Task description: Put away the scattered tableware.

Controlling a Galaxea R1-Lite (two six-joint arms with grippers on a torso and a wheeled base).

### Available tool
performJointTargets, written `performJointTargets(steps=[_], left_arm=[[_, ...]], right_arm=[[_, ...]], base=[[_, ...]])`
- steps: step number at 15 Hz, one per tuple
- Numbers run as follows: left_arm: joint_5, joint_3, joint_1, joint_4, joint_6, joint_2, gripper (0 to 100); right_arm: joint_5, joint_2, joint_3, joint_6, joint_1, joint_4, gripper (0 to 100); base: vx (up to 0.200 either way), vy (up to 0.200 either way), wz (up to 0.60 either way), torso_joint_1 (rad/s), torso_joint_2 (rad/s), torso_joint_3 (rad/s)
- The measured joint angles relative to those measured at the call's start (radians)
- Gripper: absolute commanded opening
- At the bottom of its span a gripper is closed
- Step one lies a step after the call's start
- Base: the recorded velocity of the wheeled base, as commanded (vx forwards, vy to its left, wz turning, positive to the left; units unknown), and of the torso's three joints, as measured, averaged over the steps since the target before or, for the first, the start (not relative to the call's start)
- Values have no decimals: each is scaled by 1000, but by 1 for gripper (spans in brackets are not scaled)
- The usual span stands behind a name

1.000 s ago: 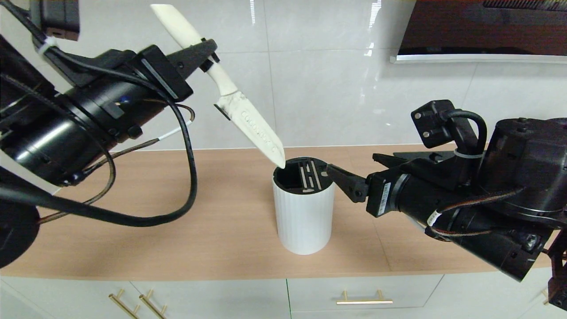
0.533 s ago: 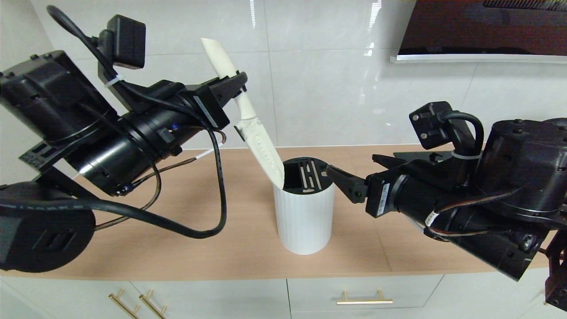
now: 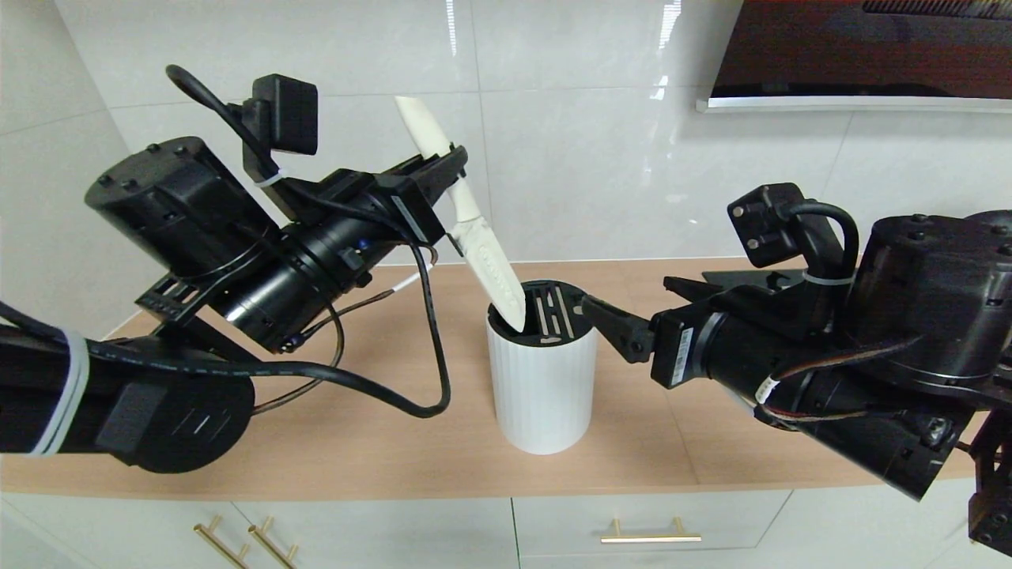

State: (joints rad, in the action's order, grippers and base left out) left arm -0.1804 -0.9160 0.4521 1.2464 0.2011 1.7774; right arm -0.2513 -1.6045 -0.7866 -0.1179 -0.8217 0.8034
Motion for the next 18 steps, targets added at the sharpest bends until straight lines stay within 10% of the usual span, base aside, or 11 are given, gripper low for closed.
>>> performJointTargets(steps=[18], left_arm=[[14, -34, 53, 87, -3, 276, 0]], right_arm=[[-4, -20, 1, 0, 0, 2, 100]], base=[[0, 0, 0, 0, 0, 0]])
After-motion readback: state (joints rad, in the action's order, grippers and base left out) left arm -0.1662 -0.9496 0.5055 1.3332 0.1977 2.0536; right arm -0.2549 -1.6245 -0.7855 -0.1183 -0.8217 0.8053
